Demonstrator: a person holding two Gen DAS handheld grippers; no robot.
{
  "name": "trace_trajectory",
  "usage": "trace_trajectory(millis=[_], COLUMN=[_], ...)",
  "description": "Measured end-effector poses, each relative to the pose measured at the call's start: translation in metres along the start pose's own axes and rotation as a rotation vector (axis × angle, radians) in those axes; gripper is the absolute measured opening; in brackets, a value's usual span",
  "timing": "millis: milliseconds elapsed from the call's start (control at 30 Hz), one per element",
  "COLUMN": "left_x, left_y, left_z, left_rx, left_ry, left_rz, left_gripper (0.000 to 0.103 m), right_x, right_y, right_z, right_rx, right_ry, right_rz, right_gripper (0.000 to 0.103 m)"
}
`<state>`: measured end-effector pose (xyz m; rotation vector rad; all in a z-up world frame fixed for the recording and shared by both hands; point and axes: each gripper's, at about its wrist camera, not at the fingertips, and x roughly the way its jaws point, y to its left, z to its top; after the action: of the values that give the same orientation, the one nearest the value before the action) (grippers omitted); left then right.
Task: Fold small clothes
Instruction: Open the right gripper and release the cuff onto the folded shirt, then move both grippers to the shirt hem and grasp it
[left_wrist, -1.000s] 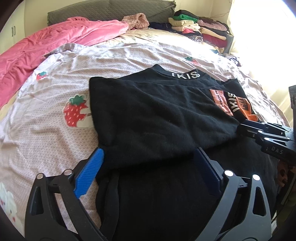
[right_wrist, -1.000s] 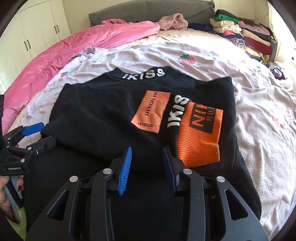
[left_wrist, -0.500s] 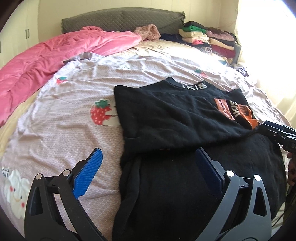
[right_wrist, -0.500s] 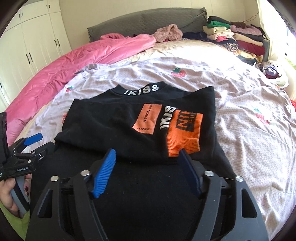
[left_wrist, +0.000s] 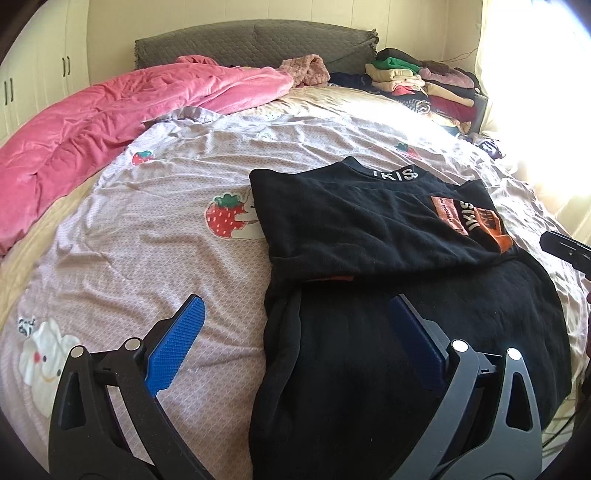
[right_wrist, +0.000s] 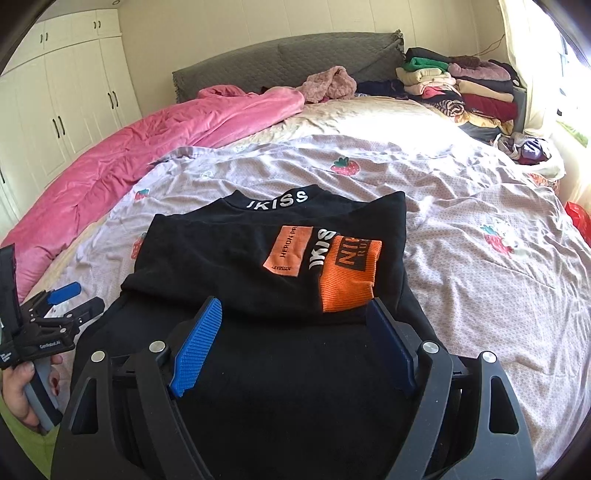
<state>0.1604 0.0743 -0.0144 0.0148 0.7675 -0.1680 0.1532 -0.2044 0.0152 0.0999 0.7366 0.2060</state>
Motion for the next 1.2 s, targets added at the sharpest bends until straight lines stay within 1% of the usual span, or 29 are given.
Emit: trace_trajectory(millis=[167,267,433,567,800,1200], left_x=[-0.006,-0.011,-0.018,-0.025,-0.033,-0.052], left_y=[0.002,0.003,0.006,0.007,0.014,0.026], left_z=[-0.005,-0.008,-0.013,-0.019,-0.035,-0.078], left_rx=[0.001,-0.001,0.001,0.02,0.023,-0.012], left_ry=[0.003,0.006,0.022,0.026,0.065,0.151], left_rz=[0.009,0.003,0.007,0.036,0.044,-0.014], left_gripper=[0.093,0.093,0.093,0.093,0.093,0.093], right_x=[-0.011,-0.017,-0.027,-0.035,-0.049,-0.055], right_y=[0.001,0.002,0.001,0.002,0.0,-0.014], right_z=[-0.002,-0.005,-0.009,-0.013,-0.025,-0.059], right_rx=[-0.003,-0.011,-0.012,-0.016,-0.021,0.002], right_ry=[-0.008,-0.016,-0.019,-0.022,-0.022,0.049], right_rz=[0.0,-0.004,-0.005,-0.001,0.002,-0.012], right_gripper=[0.08,0.082,0.082,0.082,0.084,0.084])
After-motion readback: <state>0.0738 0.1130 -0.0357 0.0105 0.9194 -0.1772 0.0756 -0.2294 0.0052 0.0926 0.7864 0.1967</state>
